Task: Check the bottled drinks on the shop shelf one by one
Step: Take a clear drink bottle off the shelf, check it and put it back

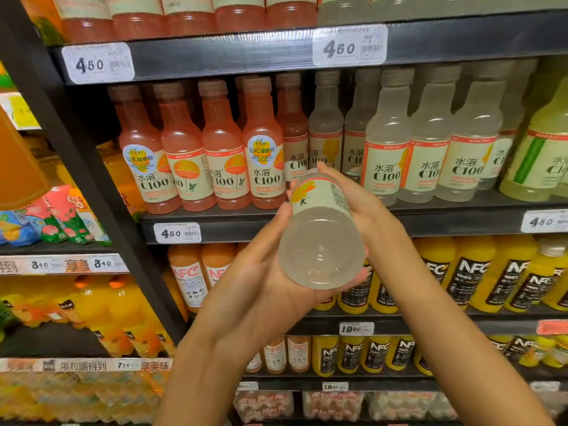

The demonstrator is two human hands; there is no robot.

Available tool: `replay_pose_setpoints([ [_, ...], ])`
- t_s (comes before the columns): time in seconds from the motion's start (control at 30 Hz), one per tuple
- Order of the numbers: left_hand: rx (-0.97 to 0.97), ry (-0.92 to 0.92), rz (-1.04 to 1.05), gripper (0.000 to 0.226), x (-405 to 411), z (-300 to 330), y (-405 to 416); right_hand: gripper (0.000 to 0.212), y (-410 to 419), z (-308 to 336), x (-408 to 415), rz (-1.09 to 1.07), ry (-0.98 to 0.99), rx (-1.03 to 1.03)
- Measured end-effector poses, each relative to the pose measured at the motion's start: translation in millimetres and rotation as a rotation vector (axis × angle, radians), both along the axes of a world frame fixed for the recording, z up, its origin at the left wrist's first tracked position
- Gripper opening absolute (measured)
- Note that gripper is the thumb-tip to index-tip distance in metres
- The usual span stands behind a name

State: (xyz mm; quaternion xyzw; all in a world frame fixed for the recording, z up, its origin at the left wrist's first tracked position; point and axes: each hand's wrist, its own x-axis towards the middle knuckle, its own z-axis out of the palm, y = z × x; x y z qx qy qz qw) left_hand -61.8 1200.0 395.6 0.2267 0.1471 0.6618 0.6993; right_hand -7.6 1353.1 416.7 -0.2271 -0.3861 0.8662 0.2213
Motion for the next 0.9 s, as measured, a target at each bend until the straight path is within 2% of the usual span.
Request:
replay_pose_setpoints([
  [0.17, -0.005, 0.023, 0.002, 0.076, 3.6, 1.1, -1.6, 0.04, -7.2, -0.7, 7.2, 0.006, 0.006, -0.048],
  [0.3, 0.01, 0.062, 0.017, 0.069, 6.4, 0.2, -3.4, 0.034, -8.5, -0.8, 11.8, -0.06, 0.015, 0.166],
  [0.4, 0.043, 0.121, 0.037, 0.06, 7.1, -6.7, -3.3, 0.036, -2.8, 12.6, 9.3, -0.007, 0.075, 0.07],
  [0.47, 0.011, 0.168, 0.091, 0.069, 5.2, -12.6, 0.8, 0.036, 2.3, 21.3, 5.7, -0.038, 0.109, 0.107],
  [0.6, -0.068, 0.468, 0.233, 0.091, -1.9, -27.0, 9.9, 0.037, 6.1, 33.1, 4.1, -0.15, 0.293, 0.331],
  [0.67, -0.04, 0.703, 0.28, 0.085, -7.5, -31.2, 9.9, 0.029, 2.4, 37.3, 10.6, -0.133, 0.38, 0.45],
  [0.77, 0.064, 1.042, 0.368, 0.061, -13.7, -28.9, 11.0, 0.022, -7.7, 40.8, 20.8, -0.189, 0.449, 0.642],
  [0.9, 0.116, 1.224, 0.516, 0.059, -11.4, -34.4, 21.1, 0.023, -23.5, 40.9, 30.3, -0.213, 0.44, 0.992],
])
